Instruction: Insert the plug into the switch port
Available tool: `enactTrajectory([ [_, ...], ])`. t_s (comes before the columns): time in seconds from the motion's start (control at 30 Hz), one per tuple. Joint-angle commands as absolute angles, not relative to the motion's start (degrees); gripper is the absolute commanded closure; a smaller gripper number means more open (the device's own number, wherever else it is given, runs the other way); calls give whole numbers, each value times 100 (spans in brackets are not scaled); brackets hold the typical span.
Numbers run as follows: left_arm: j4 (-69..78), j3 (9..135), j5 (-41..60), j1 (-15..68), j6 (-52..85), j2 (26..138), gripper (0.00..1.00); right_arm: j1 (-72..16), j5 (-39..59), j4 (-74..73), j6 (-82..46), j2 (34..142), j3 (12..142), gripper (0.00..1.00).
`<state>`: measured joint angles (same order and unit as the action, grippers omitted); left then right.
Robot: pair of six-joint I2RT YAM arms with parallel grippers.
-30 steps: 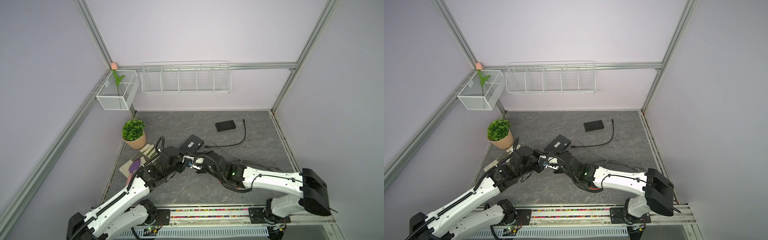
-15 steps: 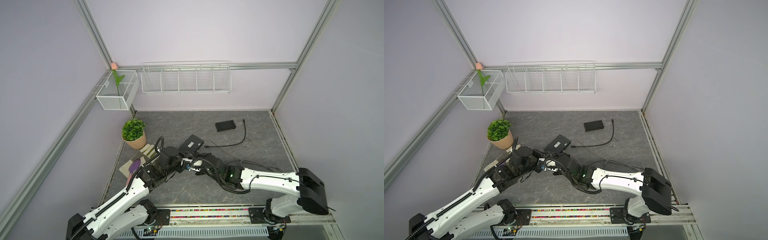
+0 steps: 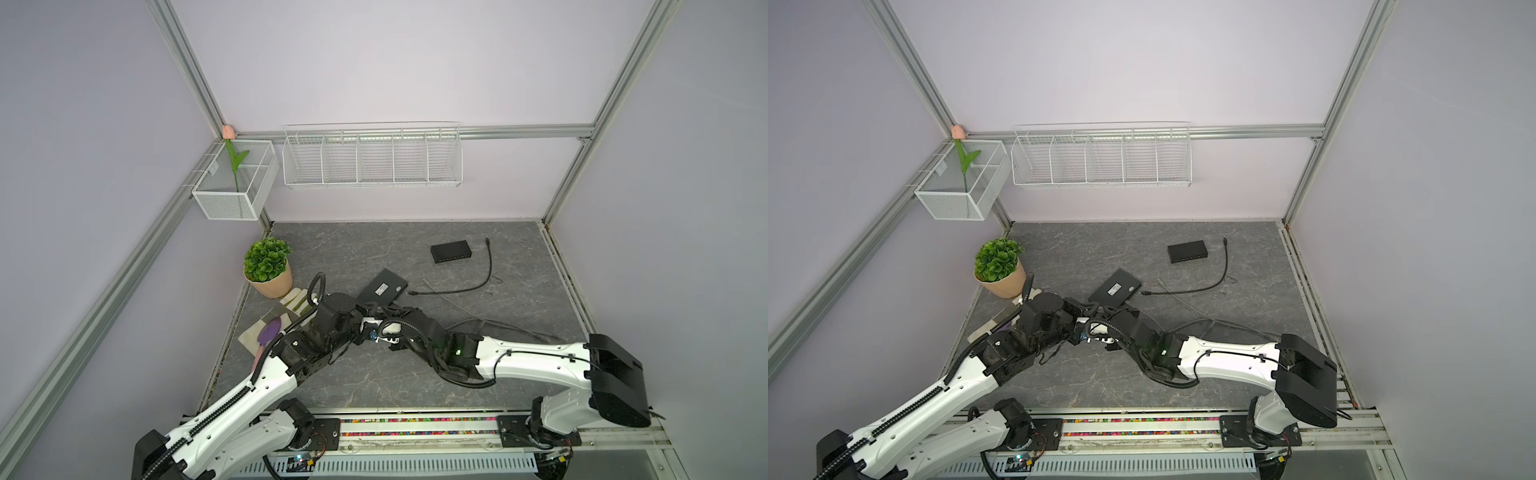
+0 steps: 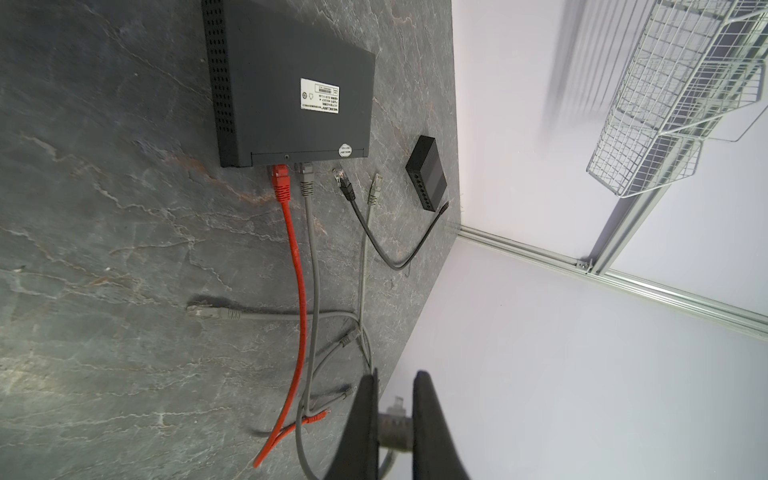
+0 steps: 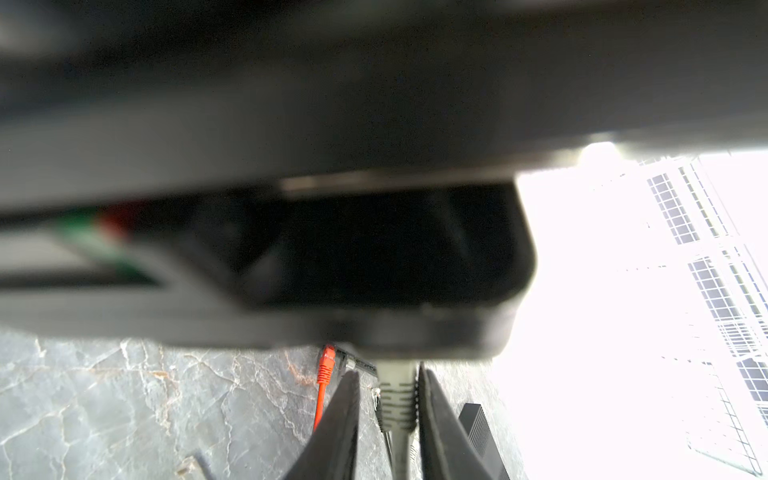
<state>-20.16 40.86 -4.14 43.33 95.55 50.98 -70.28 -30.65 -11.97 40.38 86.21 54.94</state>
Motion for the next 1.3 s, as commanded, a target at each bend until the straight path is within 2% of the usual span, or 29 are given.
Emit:
enactTrajectory([
  [0.0, -1876, 4012, -273, 4309, 9690, 5049, 100, -7070, -3303, -1410, 4163, 8777, 5477, 74],
  [0.27, -1869, 3999, -275, 4304, 9696, 4983, 100, -7153, -3551, -1674, 4303, 8862, 5439, 93],
  [0.5, -1783, 3986, -218, 4194, 9617, 4905, 100, -7072, -3296, -1375, 3987, 8674, 5474, 93],
  [0.53, -1773, 3998, -242, 4172, 9558, 4875, 93, -7003, -3141, -1236, 3869, 8614, 5498, 93],
  [0.6, -1867, 4038, -409, 4088, 9330, 4739, 56, -6731, -2588, -563, 3462, 8475, 5695, 93],
  [0.63, -2007, 4071, -566, 4030, 9243, 4636, 42, -6574, -2387, -178, 3298, 8437, 5809, 93],
  [0.67, -2210, 4110, -790, 3920, 9115, 4474, 30, -6403, -2112, 134, 3134, 8393, 5905, 93],
  [0.7, -2424, 4150, -994, 3765, 8991, 4354, 23, -6227, -1915, 409, 2997, 8372, 5974, 93],
  [0.83, -2229, 3997, -1376, 3070, 8300, 3596, 14, -5362, -1029, 1130, 2576, 8375, 6120, 93],
  [0.9, -1146, 3645, -1234, 2718, 7539, 3380, 3, -4684, -38, 1573, 2339, 8500, 6300, 93],
  [0.97, -383, 3488, -1169, 2488, 6820, 3502, 2, -4072, 960, 2205, 2183, 8843, 6677, 93],
  [1.03, -36, 3652, -1128, 2406, 5843, 3962, 1, -3597, 1595, 2781, 2115, 9281, 7150, 93],
  [1.1, 285, 3970, -934, 2384, 4608, 4722, 0, -3282, 1825, 2961, 1954, 9817, 7441, 93],
  [1.23, 56, 4881, -638, 2340, 3390, 6345, 1, -3062, 2136, 2760, 1761, 10614, 7636, 93],
  [1.27, -2, 5152, -490, 2325, 3148, 6832, 4, -3065, 2137, 2652, 1701, 10736, 7647, 93],
])
